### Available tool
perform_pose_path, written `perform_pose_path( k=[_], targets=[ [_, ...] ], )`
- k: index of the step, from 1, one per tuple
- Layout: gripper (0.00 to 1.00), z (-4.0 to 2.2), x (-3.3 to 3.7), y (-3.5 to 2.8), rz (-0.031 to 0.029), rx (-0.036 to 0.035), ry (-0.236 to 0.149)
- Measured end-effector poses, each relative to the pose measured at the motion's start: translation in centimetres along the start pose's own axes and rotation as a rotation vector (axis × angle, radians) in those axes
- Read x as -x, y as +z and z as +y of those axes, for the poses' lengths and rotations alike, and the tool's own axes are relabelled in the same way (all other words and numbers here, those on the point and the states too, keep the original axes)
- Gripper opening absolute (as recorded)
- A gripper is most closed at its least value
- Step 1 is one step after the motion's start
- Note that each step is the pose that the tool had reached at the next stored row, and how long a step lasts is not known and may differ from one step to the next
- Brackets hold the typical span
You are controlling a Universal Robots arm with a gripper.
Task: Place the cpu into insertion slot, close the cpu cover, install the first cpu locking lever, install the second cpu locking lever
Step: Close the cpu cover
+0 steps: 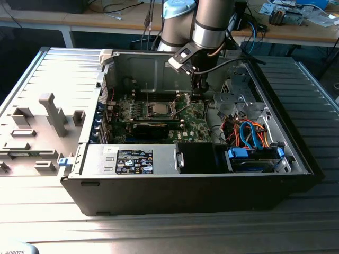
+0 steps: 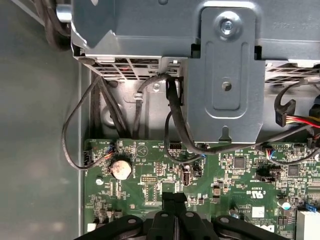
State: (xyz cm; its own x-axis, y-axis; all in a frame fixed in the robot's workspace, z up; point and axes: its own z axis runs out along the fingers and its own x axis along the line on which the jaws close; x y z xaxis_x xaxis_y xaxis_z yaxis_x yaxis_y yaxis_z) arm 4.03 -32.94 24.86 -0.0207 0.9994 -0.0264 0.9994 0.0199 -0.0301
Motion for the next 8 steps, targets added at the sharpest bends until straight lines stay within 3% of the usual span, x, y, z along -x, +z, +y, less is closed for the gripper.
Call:
perform_pose_path(
  k=[1,3,4,6,8],
  targets=[
    [0.11,0.1,0.01,-0.37,-0.0003,-0.0001,0.0],
    [0.11,0.33,0.02,-0.54,-0.0001,-0.002,0.0],
    [0.11,0.54,0.02,-0.53,0.0001,-0.0073,0.0],
    [0.11,0.62,0.02,-0.16,0.0,-0.015,0.0],
    [0.11,0.63,0.01,0.14,-0.0001,-0.0162,0.0]
  ],
)
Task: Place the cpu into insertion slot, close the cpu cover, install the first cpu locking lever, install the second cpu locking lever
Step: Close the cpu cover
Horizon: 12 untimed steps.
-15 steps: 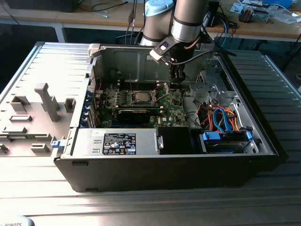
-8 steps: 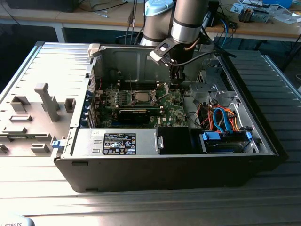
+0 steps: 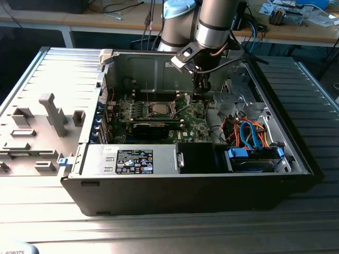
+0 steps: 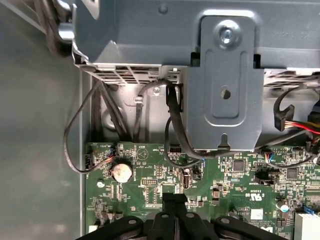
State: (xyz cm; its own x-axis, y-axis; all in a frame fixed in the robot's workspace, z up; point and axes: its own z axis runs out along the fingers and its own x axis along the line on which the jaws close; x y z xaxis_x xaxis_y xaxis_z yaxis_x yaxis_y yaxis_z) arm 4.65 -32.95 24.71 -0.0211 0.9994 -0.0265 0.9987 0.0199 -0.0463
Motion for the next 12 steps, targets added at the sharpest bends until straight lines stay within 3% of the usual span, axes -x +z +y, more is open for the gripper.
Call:
perform_pose_path(
  k=[12],
  targets=[
    [0.11,-1.18,-0.02,-0.05,0.0003,0.0021,0.0]
  ],
)
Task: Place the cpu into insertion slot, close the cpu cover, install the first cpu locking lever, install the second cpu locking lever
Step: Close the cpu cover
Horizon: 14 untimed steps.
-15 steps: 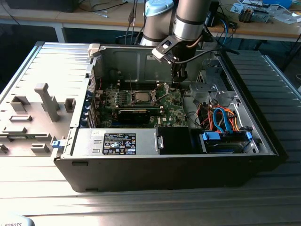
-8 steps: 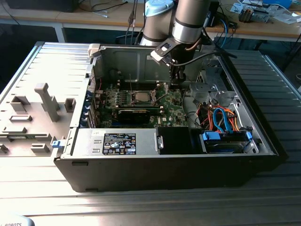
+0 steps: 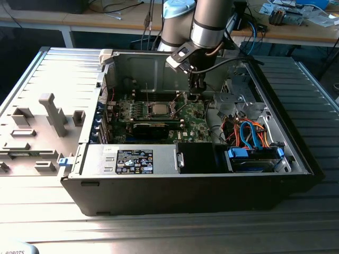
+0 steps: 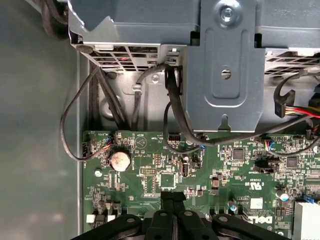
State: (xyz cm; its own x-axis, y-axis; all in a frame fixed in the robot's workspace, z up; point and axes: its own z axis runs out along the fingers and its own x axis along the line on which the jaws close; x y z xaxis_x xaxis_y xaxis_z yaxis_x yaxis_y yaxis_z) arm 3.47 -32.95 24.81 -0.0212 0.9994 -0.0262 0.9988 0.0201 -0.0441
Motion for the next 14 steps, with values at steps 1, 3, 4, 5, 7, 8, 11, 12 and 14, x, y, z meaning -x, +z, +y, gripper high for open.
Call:
perform_pose_path(
  k=[1,3,4,5,7,8,11,12,14],
  targets=[
    [0.11,-0.02,0.0,-0.1,-0.0001,0.0002,0.0],
    [0.11,-0.07,0.0,-0.19,0.0,0.0006,0.0],
    [0.11,-0.13,0.0,-0.24,0.0001,0.001,0.0],
    [0.11,-0.18,0.0,-0.24,0.0001,0.0012,0.0],
    [0.11,-0.32,0.01,-0.25,-0.0003,0.0015,0.0],
    [0.11,-0.41,0.01,-0.25,-0.0002,0.0016,0.0],
    [0.11,-0.6,0.0,-0.24,-0.0002,0.0019,0.0],
    [0.11,-0.69,0.0,-0.23,-0.0002,0.002,0.0],
    [0.11,-0.79,-0.01,-0.23,-0.0002,0.0021,0.0]
  ],
)
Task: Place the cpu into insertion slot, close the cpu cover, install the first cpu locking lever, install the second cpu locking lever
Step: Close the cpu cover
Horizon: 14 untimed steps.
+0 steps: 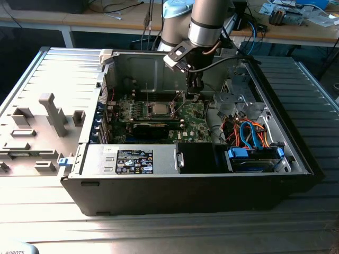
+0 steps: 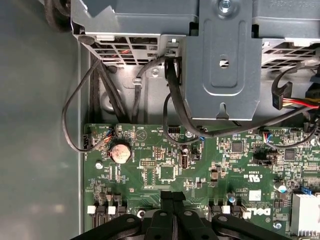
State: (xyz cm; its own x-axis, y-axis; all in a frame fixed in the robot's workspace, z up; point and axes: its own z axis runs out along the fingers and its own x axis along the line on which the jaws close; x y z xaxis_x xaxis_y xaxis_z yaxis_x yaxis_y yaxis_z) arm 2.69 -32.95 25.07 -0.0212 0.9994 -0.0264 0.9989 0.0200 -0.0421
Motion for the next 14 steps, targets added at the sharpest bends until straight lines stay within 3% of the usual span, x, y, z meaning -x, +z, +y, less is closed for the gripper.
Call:
perform_pose_path(
  k=[14],
  targets=[
    [0.11,-0.87,-0.02,0.04,0.0,0.0016,0.0]
  ],
)
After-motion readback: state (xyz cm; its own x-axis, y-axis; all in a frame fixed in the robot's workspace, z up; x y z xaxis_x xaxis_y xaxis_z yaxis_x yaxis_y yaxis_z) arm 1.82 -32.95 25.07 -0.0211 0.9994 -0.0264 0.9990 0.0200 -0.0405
